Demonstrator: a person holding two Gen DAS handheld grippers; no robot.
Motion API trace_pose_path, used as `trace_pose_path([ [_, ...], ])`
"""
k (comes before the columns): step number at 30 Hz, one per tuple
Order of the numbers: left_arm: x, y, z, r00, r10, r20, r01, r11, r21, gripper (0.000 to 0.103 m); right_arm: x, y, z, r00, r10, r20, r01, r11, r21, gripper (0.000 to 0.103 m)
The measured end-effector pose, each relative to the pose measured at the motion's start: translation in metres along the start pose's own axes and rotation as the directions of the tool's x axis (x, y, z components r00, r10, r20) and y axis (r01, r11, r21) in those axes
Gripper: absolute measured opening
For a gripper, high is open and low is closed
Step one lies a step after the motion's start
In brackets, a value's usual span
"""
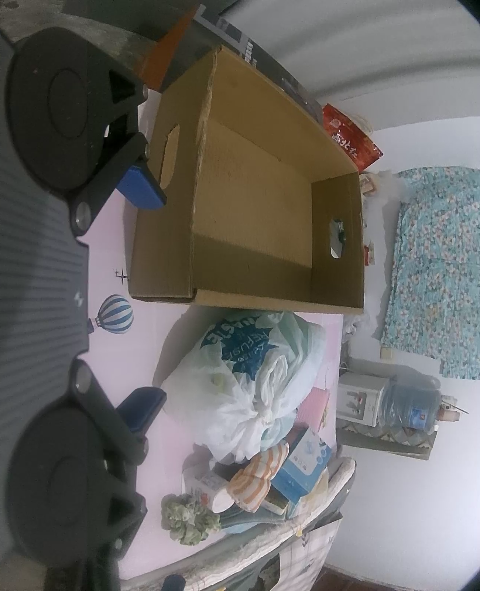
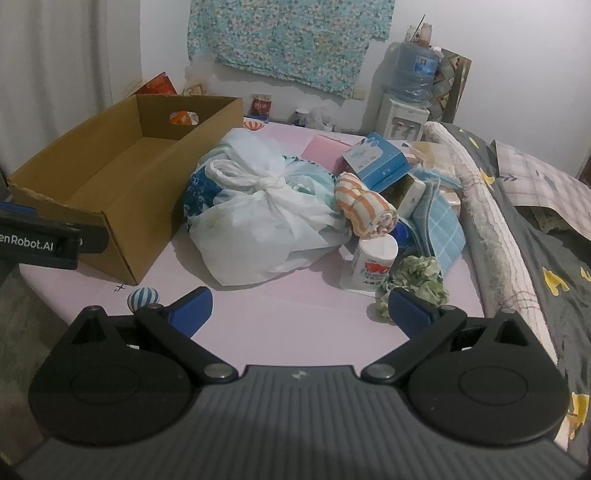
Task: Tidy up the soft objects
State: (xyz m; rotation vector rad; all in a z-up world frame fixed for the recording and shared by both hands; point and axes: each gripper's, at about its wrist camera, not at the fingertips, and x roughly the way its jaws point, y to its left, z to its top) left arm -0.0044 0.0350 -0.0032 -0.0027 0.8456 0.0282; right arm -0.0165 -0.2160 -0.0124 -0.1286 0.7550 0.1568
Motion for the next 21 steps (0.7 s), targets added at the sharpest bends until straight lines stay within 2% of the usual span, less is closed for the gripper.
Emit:
trace_pose_path([
  [21, 0.0023, 0.0029, -0.0001, 1.0, 0.004, -0.008, -0.004, 1.0, -0.005, 0.103, 0.0052, 0.0014, 0.0016, 1.0, 0.004, -0.008, -0.004, 1.0, 0.003, 0.102],
])
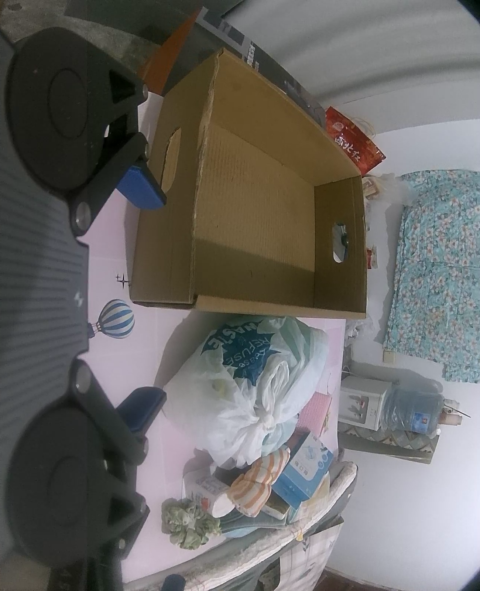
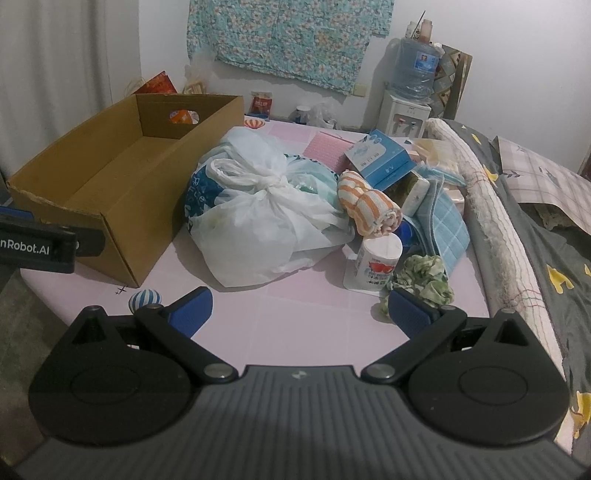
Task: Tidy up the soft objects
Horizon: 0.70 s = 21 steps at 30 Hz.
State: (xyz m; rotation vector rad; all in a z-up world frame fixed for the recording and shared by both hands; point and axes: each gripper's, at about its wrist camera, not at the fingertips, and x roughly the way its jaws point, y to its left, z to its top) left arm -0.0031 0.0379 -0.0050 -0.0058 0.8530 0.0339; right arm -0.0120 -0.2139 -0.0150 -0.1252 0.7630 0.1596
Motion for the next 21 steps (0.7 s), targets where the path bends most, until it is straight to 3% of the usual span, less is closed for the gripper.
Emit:
trace_pose_path([
  [21, 0.0007, 0.0007, 0.0006, 1.0, 0.002, -0.001, -0.002, 1.0, -0.001, 0.103, 0.0018, 0.0004, 0.003, 1.0, 0.002, -0.003, -0.002, 1.0, -0.002, 0.102],
])
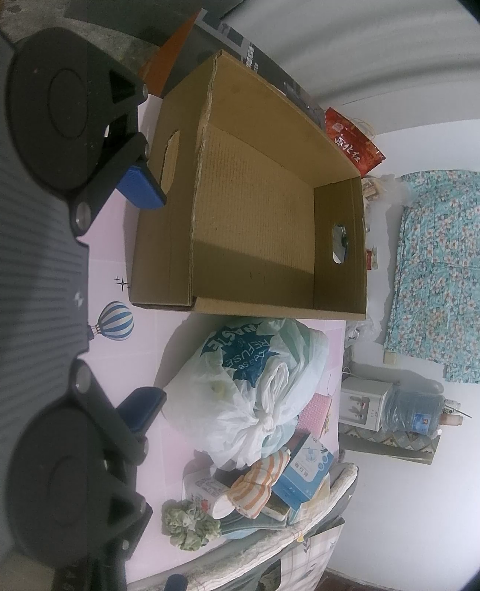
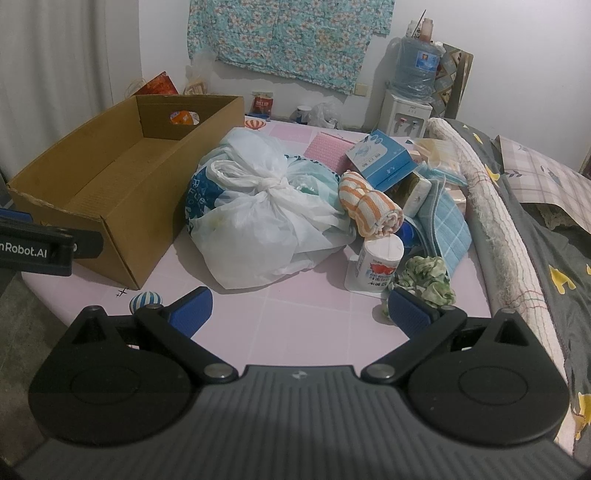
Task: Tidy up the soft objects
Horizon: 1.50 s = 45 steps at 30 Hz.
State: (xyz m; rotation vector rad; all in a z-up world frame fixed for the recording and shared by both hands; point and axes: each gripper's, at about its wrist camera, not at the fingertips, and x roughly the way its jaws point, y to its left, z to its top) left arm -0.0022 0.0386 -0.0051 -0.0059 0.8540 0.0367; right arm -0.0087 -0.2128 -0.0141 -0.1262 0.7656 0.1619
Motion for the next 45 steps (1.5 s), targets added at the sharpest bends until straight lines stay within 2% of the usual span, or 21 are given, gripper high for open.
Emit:
trace_pose_path([
  [25, 0.003, 0.004, -0.005, 1.0, 0.0, -0.014, 0.0, 1.0, -0.002, 0.103, 0.002, 0.001, 0.002, 1.0, 0.006, -0.004, -0.006, 1.0, 0.001, 0.102],
  [30, 0.0, -0.003, -0.005, 1.0, -0.019, -0.003, 0.019, 1.0, 0.017, 0.103, 0.001, -0.005, -0.003, 1.0, 0.007, 0.004, -0.007, 1.0, 0.026, 0.102],
  [35, -0.004, -0.024, -0.004, 0.998, -0.06, 0.02, 0.058, 0.994, 0.089, 0.103, 0.0, -0.033, -0.022, 1.0, -0.005, 0.011, 0.004, 0.995, 0.097, 0.102],
  [39, -0.003, -0.051, -0.004, 0.991, -0.133, 0.026, 0.127, 0.979, 0.157, 0.103, -0.004, -0.069, -0.042, 0.998, -0.055, 0.034, 0.048, 0.983, 0.176, 0.102],
  [42, -0.002, -0.074, -0.006, 0.978, -0.205, 0.032, 0.194, 0.958, 0.21, 0.103, -0.009, -0.099, -0.058, 0.993, -0.098, 0.066, 0.079, 0.966, 0.247, 0.102],
  [45, -0.001, -0.096, -0.006, 0.956, -0.29, 0.042, 0.27, 0.929, 0.254, 0.103, -0.013, -0.132, -0.071, 0.988, -0.122, 0.09, 0.087, 0.943, 0.32, 0.102],
])
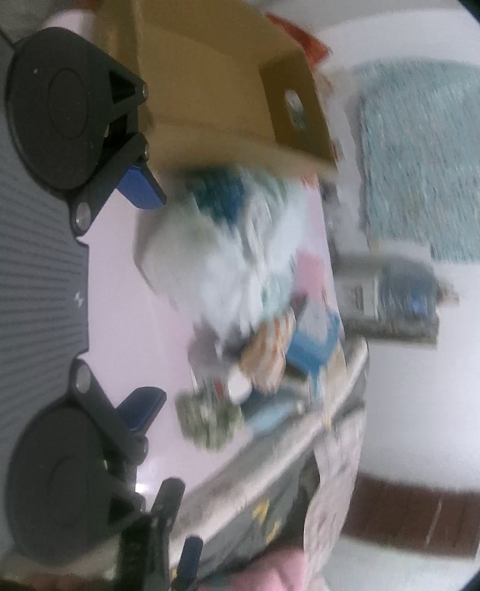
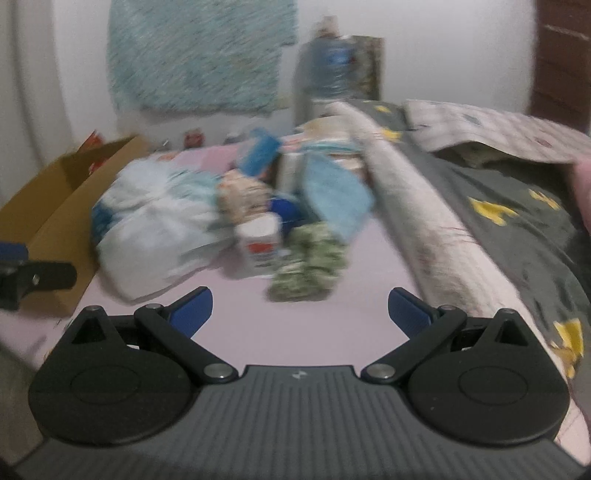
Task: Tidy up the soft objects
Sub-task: 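Grasp the blue bandage box with the left gripper while the right grasps the clear bag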
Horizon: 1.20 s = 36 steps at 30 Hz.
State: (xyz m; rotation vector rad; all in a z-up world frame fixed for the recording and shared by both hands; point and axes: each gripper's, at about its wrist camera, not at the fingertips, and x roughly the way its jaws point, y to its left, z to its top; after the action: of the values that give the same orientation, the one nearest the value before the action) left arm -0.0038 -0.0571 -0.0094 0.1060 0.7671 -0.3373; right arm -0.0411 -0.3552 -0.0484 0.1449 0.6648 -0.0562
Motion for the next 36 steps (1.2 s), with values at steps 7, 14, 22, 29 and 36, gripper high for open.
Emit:
trace_pose_path([
  [7, 0.01, -0.026, 0.034, 0.993, -0.101, 0.066, 0.098, 0.994, 0.04, 0.103, 0.012, -0.049, 0.015, 0.998, 0.022, 0.056, -0.029, 0.99, 0.136, 0.102],
  [14, 0.035, -0.02, 0.098, 0.99, -0.122, 0.066, 0.125, 0.992, -0.034, 0.102, 0.041, -0.057, 0.041, 0.989, 0.065, 0.131, -0.088, 0.98, 0.177, 0.102],
  [22, 0.105, 0.004, 0.185, 0.974, -0.219, -0.056, 0.199, 0.947, -0.251, 0.102, 0.093, -0.057, 0.068, 0.98, 0.139, 0.144, -0.169, 0.961, 0.22, 0.098],
  [29, 0.217, 0.019, 0.223, 0.912, -0.312, -0.266, 0.17, 0.879, -0.445, 0.102, 0.13, -0.067, 0.08, 0.981, 0.144, 0.126, -0.174, 0.948, 0.266, 0.098],
  [36, 0.289, 0.025, 0.217, 0.883, -0.301, -0.361, 0.073, 0.847, -0.527, 0.102, 0.148, -0.073, 0.077, 0.986, 0.132, 0.099, -0.155, 0.949, 0.274, 0.098],
])
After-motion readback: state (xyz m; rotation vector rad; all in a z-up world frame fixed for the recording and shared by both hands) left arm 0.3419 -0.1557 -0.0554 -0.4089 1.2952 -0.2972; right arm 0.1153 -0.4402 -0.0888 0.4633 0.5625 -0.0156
